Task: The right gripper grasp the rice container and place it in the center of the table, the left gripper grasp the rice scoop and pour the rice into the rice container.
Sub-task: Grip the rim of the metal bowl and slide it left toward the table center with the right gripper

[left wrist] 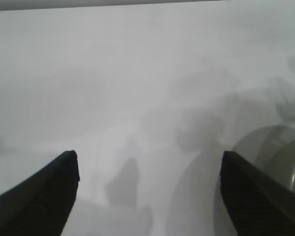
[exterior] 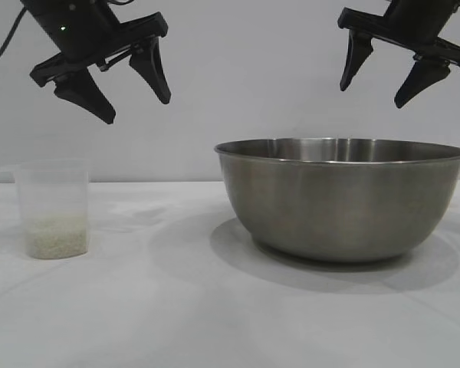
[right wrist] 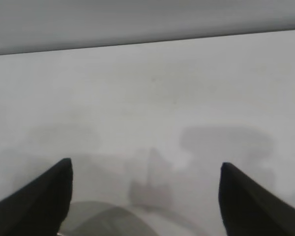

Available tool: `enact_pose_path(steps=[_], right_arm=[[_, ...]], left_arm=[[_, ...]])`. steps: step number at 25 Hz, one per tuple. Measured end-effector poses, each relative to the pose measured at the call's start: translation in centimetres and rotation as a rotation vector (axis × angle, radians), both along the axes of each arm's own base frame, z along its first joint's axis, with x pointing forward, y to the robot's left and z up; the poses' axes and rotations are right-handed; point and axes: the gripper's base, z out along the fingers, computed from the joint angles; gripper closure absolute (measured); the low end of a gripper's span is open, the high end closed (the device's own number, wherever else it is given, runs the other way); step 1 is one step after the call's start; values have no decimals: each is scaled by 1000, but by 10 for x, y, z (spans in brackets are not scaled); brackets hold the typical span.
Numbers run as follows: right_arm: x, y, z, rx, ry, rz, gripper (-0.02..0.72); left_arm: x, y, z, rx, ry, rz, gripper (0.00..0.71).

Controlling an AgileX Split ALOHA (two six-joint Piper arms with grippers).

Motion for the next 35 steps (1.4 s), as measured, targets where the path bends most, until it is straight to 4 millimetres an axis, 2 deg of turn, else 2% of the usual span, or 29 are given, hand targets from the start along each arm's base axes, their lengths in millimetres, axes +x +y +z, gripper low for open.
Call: enact_pose_path(steps=[15, 19, 24, 27, 30, 34, 35], right_arm=[[-2, 0, 1, -16, 26, 22, 146], [-10, -2, 15, -67, 77, 83, 146], [-32, -4, 34, -108, 191, 158, 146], [-47, -4, 43, -115, 287, 203, 262], [-54, -5, 45, -122, 329, 222, 353], [-55, -7, 44, -138, 344, 220, 340], [-56, -7, 42, -136, 353, 216, 381]], left_arm=[[0, 0, 0, 1, 0, -3, 184], [-1, -1, -1, 0, 13, -12, 184], [-1, -1, -1, 0, 15, -13, 184], [-1, -1, -1, 0, 15, -13, 184], [-1, -1, -1, 0, 15, -13, 184], [-1, -1, -1, 0, 15, -13, 184], [-1, -1, -1, 0, 15, -13, 184]])
